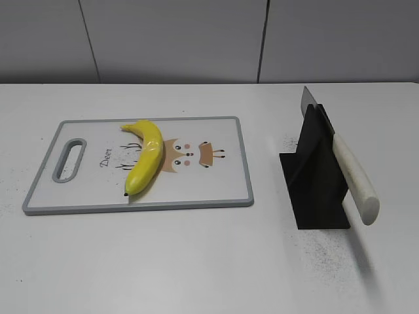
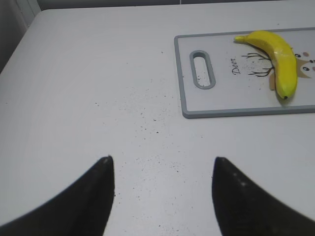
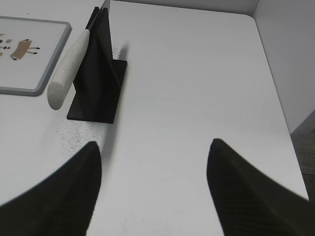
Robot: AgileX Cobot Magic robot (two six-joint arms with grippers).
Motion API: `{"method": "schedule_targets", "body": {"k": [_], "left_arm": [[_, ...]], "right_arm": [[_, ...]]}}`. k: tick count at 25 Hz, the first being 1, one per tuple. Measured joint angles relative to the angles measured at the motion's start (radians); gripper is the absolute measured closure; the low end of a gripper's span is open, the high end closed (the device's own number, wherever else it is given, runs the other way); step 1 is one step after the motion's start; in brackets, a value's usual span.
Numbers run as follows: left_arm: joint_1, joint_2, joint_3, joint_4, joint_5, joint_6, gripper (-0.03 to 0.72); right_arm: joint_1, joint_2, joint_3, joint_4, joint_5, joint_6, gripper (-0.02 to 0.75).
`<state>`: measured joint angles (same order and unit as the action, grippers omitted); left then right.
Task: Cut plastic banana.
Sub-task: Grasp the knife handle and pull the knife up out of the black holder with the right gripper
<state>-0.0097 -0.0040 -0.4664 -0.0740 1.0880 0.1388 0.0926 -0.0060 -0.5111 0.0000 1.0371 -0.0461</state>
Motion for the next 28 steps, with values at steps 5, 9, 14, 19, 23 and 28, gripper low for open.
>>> {"method": "schedule_targets", "body": {"k": [5,9,14,19,23,28], "left_arm": [[0.0,0.0,0.0,0.0,0.0,0.0,0.1],[0.0,0.0,0.0,0.0,0.0,0.0,0.101],[0.0,0.0,0.0,0.0,0.0,0.0,0.105],[0.0,0.0,0.0,0.0,0.0,0.0,0.106],[0.0,0.0,0.0,0.0,0.0,0.0,0.106],[0.0,0.0,0.0,0.0,0.0,0.0,0.107]], "right_arm": [[0.0,0.0,0.0,0.0,0.0,0.0,0.23],[0.0,0.0,0.0,0.0,0.0,0.0,0.23],[0.0,0.0,0.0,-0.019,-0.001,0.0,0.23],[0.0,0.098,-0.019,-0.037,-0.014,0.0,0.23],[0.0,0.266,-0.064,-0.038,-0.017,0.014,0.23],[0.0,0.492,-0.151,-0.037,-0.024,0.076,0.23]]}}
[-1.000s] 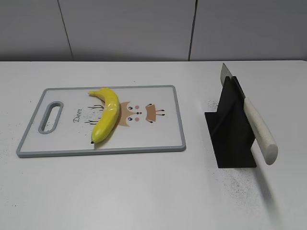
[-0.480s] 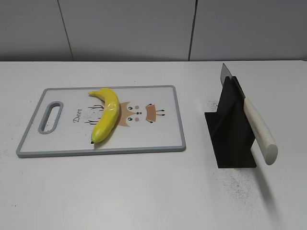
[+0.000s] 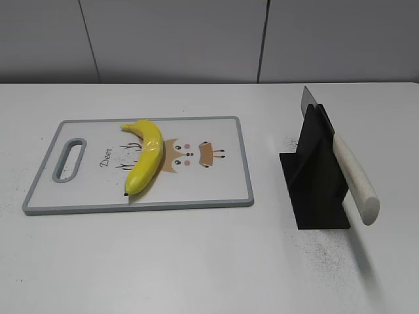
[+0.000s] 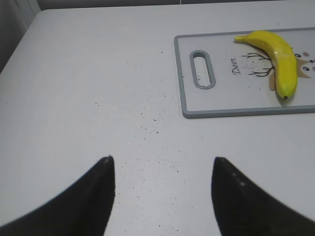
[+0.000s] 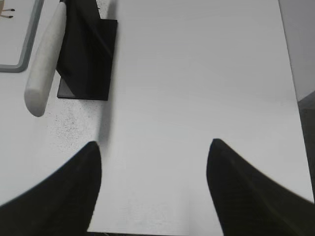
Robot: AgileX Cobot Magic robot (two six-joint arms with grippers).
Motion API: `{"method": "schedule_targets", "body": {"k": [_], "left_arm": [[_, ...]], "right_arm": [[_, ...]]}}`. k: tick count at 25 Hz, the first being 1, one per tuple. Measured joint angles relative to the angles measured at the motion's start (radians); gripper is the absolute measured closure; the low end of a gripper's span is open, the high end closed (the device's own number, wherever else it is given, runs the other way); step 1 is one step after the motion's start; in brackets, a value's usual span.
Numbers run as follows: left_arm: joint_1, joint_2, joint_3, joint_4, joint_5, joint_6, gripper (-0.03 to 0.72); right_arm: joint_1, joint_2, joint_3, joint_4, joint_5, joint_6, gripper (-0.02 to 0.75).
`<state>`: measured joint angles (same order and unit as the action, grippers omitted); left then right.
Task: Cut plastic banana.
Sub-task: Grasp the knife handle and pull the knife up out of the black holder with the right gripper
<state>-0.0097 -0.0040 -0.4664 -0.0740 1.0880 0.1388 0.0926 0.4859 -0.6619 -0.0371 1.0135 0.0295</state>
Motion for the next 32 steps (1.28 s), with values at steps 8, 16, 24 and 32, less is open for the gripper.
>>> {"method": "schedule_targets", "body": {"k": [8,16,24,32], "left_arm": [[0.0,0.0,0.0,0.0,0.0,0.0,0.107],[0.0,0.0,0.0,-0.001,0.0,0.0,0.109],[0.0,0.0,0.0,-0.003,0.0,0.0,0.11],[0.0,0.0,0.0,-0.003,0.0,0.0,0.111]], "right_arm": [[0.0,0.313,-0.161,0.027,0.04,0.009,0.23],[0.007,0.577,-0.307,0.122,0.11,0.012,0.23],[0.198,0.782,-0.356,0.146,0.079,0.012,0.23],[0.238,0.954,-0.4,0.147,-0.009,0.08,0.23]]}}
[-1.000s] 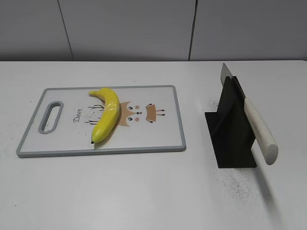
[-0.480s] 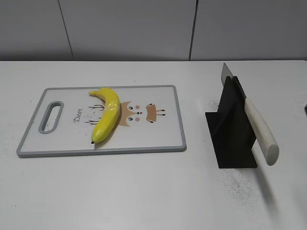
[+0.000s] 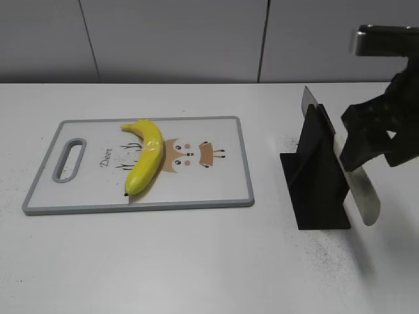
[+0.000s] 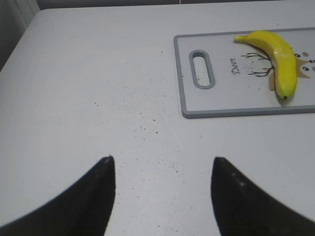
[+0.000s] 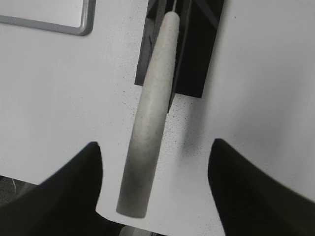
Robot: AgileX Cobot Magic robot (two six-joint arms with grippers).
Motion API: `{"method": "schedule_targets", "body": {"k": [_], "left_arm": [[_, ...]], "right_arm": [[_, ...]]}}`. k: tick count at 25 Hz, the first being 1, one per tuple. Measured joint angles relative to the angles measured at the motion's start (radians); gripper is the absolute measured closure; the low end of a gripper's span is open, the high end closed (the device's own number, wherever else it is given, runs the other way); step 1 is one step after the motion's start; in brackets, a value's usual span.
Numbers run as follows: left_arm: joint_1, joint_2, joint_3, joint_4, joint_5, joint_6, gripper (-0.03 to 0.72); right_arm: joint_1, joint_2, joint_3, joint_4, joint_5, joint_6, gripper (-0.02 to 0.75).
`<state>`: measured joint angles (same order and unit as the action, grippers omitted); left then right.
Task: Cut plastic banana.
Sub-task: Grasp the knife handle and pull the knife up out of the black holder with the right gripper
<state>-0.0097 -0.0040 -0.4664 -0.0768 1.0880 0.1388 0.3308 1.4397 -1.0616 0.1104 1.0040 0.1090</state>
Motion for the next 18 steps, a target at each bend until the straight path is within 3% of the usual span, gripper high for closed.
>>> {"method": "schedule_targets", "body": {"k": [8,13,17,18], "left_arm": [[0.0,0.0,0.0,0.0,0.0,0.0,0.115],[0.0,0.0,0.0,0.0,0.0,0.0,0.115],[0.0,0.0,0.0,0.0,0.0,0.0,0.115],[0.0,0.0,0.0,0.0,0.0,0.0,0.115]], "right_arm": [[0.0,0.147,0.0,0.043,-0.006,0.033,0.257],[0.0,0.196,0.0,0.047,0.001,0.073,0.377],[0.0,0.201,0.0,0.054,0.01,0.09,0.563],[0.0,0.201,0.0,0.056,0.01,0.103,0.573]]}}
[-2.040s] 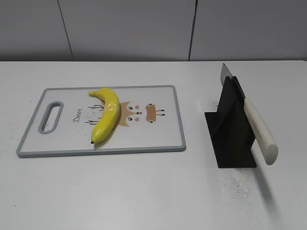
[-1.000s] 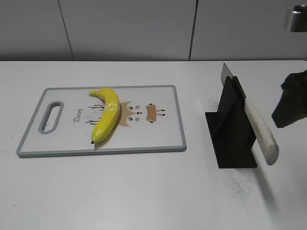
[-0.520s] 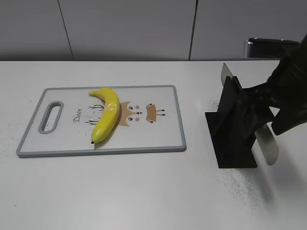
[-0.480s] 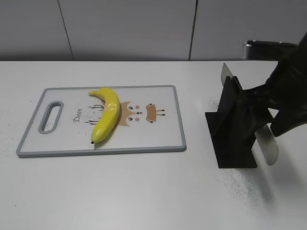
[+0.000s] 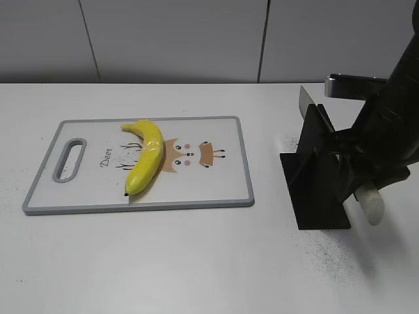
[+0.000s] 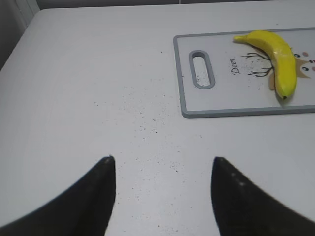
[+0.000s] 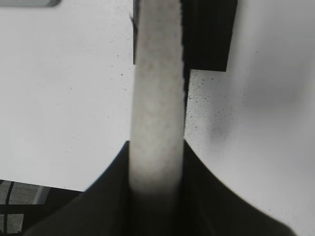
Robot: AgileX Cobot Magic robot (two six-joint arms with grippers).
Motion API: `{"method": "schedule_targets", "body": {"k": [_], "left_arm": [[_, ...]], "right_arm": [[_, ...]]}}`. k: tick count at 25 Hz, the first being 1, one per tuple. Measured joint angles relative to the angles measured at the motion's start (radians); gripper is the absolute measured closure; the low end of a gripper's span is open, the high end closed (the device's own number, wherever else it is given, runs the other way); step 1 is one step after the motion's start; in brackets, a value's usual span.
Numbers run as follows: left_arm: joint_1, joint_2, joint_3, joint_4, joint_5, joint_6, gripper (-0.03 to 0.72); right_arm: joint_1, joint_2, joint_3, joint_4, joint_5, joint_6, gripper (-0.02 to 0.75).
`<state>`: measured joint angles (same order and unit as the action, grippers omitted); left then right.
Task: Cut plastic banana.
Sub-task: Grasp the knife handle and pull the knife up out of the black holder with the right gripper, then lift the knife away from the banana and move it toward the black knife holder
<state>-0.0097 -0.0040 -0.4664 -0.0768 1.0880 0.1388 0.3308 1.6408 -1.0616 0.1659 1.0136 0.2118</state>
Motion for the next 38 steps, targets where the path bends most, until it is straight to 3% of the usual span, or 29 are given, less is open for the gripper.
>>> {"method": "schedule_targets", "body": {"k": [7,24,29,38], "left_arm": [[0.0,0.0,0.0,0.0,0.0,0.0,0.115],[0.0,0.0,0.0,0.0,-0.001,0.0,0.116],[0.0,0.041,-0.008,0.0,-0.003,0.002,0.116],[0.0,0.369,-0.082,-0.017,-0.171,0.08,0.12]], "right_arm": [[0.0,-0.006,0.0,0.001,0.002,0.034,0.573],[0.001,-0.279,-0.045,-0.028,-0.026,0.086,0.578],[0.001,-0.273,-0.116,-0.03,-0.005,-0.099,0.578],[0.001,-0.055,-0.382,-0.018,0.187,-0.464,0.578]]}}
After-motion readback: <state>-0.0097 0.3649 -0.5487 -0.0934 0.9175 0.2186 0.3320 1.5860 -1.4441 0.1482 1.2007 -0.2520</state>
